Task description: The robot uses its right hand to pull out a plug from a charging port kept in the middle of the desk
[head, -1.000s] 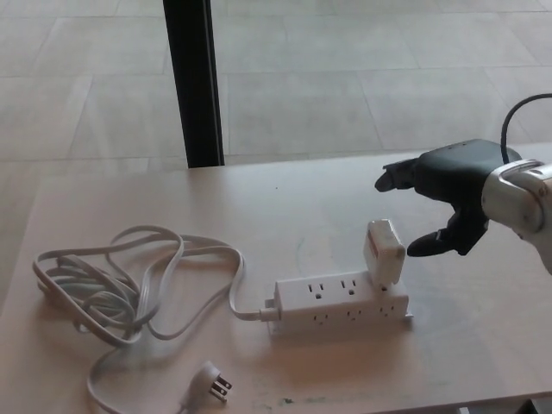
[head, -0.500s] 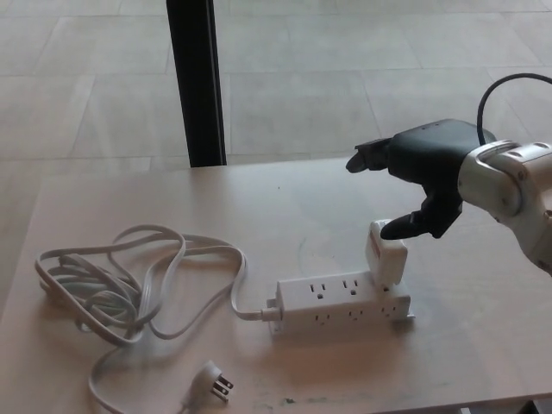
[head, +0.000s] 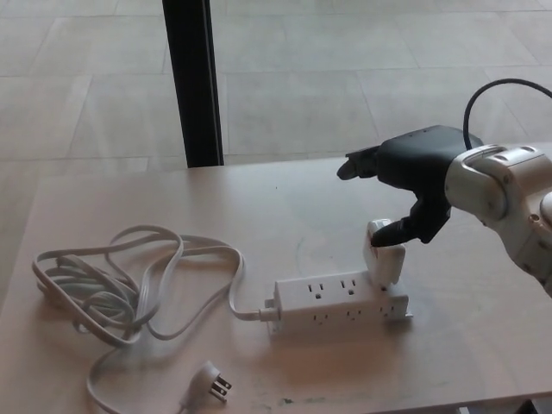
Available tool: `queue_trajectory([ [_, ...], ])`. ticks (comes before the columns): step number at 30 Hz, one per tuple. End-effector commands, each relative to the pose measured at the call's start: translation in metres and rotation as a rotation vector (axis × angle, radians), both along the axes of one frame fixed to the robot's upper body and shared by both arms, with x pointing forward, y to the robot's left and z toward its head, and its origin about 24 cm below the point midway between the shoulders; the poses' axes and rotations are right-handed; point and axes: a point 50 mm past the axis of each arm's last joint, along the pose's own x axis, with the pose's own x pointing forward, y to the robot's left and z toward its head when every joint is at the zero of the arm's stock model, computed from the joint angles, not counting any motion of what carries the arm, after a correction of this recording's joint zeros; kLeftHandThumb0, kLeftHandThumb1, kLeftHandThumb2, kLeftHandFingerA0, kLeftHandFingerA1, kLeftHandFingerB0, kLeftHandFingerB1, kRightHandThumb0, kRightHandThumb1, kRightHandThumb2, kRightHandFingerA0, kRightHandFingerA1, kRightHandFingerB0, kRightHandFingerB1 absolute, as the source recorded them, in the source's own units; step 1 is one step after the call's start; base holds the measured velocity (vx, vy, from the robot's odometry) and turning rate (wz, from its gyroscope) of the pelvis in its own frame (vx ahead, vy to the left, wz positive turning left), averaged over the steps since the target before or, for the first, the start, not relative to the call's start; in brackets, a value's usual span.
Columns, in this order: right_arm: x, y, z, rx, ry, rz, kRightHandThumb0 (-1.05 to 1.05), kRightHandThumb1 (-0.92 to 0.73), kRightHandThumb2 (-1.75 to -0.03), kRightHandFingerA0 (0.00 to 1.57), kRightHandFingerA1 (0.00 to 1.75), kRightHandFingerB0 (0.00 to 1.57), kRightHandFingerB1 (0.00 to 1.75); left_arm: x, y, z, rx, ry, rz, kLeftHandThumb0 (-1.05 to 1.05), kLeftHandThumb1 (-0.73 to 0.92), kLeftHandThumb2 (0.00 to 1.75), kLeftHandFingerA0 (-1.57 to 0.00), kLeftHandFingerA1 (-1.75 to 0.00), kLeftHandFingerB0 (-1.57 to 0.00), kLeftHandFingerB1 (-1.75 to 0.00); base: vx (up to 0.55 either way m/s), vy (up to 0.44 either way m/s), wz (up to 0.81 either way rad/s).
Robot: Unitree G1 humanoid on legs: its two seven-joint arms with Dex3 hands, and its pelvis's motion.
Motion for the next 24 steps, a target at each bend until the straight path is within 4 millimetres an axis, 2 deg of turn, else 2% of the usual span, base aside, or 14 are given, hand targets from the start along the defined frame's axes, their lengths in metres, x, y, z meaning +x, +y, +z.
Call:
queue_trajectory([
  [1, -0.001, 0.003, -0.006, -0.023, 0.016, -0.009, -0.86, -0.7, -0.62, 0.81, 1.47, 0.2, 0.32, -0.001, 0.007, 0.005, 0.005, -0.003, 0.025, -0.69, 0.79, 0.63, -0.78, -0.62, -0.59, -0.5, 0.0, 0.0, 0.0],
  [5, -0.002, 0.01, -0.01, 0.007, 0.034, -0.01, -0.85, -0.68, -0.65, 0.81, 1.47, 0.23, 0.31, -0.001, 0.007, 0.005, -0.002, -0.012, 0.025, -0.68, 0.79, 0.64, -0.78, -0.62, -0.59, -0.49, 0.0, 0.0, 0.0],
  [6, -0.002, 0.011, -0.012, 0.011, 0.039, -0.013, -0.85, -0.67, -0.65, 0.82, 1.53, 0.23, 0.31, -0.001, 0.007, 0.005, 0.0, -0.013, 0.025, -0.68, 0.79, 0.64, -0.8, -0.63, -0.6, -0.5, 0.0, 0.0, 0.0],
  [8, -0.003, 0.01, -0.015, 0.001, 0.047, -0.019, -0.86, -0.69, -0.64, 0.79, 1.47, 0.22, 0.32, -0.001, 0.007, 0.005, 0.006, -0.015, 0.017, -0.68, 0.8, 0.64, -0.79, -0.63, -0.58, -0.5, 0.0, 0.0, 0.0],
  [9, -0.002, 0.009, -0.017, -0.008, 0.054, -0.028, -0.87, -0.7, -0.63, 0.77, 1.29, 0.22, 0.31, -0.001, 0.007, 0.005, 0.008, -0.011, 0.017, -0.7, 0.8, 0.64, -0.8, -0.62, -0.59, -0.49, 0.0, 0.0, 0.0],
  [10, -0.002, 0.008, -0.018, -0.012, 0.059, -0.038, -0.88, -0.7, -0.63, 0.78, 1.36, 0.2, 0.32, -0.002, 0.007, 0.005, 0.009, -0.007, 0.016, -0.7, 0.8, 0.64, -0.79, -0.62, -0.58, -0.47, 0.0, 0.0, 0.0],
  [11, -0.003, 0.008, -0.018, -0.015, 0.061, -0.042, -0.88, -0.7, -0.63, 0.78, 1.36, 0.2, 0.32, -0.002, 0.007, 0.005, 0.007, -0.005, 0.015, -0.7, 0.8, 0.64, -0.79, -0.62, -0.58, -0.47, 0.0, 0.0, 0.0],
  [12, -0.002, 0.004, -0.019, -0.031, 0.075, -0.072, -0.92, -0.57, -0.96, 0.78, 1.18, 0.11, 0.42, -0.002, 0.007, 0.005, 0.002, -0.013, 0.019, -0.69, 0.8, 0.64, -0.79, -0.62, -0.57, -0.47, 0.0, 0.0, 0.0],
  [13, -0.001, 0.002, -0.02, -0.027, 0.08, -0.081, -0.93, -0.58, -0.95, 0.81, 1.22, 0.12, 0.41, -0.002, 0.007, 0.005, 0.003, -0.015, 0.02, -0.67, 0.8, 0.64, -0.79, -0.62, -0.57, -0.47, 0.0, 0.0, 0.0],
  [14, -0.001, 0.0, -0.02, -0.026, 0.082, -0.093, -0.9, -0.7, -0.63, 0.77, 1.45, 0.17, 0.3, -0.002, 0.007, 0.006, 0.004, -0.015, 0.021, -0.67, 0.8, 0.64, -0.78, -0.62, -0.58, -0.49, 0.0, 0.0, 0.0],
  [15, -0.001, -0.001, -0.019, -0.026, 0.085, -0.1, -0.89, -0.7, -0.63, 0.79, 1.48, 0.17, 0.3, -0.002, 0.007, 0.006, 0.003, -0.015, 0.024, -0.68, 0.8, 0.64, -0.78, -0.63, -0.58, -0.49, 0.0, 0.0, 0.0],
  [16, -0.001, -0.004, -0.018, -0.024, 0.086, -0.105, -0.89, -0.68, -0.67, 0.81, 1.6, 0.17, 0.31, -0.002, 0.007, 0.005, -0.001, -0.017, 0.028, -0.68, 0.8, 0.64, -0.79, -0.65, -0.58, -0.49, 0.0, 0.0, 0.0],
  [22, -0.004, -0.012, -0.024, -0.005, 0.091, -0.125, -0.9, -0.71, -0.62, 0.85, 1.55, 0.2, 0.31, -0.005, 0.006, 0.003, 0.006, 0.008, 0.03, -0.7, 0.79, 0.64, -0.78, -0.6, -0.59, -0.48, 0.0, 0.0, 0.0],
  [24, -0.006, -0.013, -0.027, 0.008, 0.095, -0.123, -0.89, -0.69, -0.64, 0.93, 1.5, 0.2, 0.32, -0.006, 0.006, 0.003, 0.004, 0.011, 0.029, -0.69, 0.8, 0.64, -0.8, -0.62, -0.58, -0.46, 0.0, 0.0, 0.0],
])
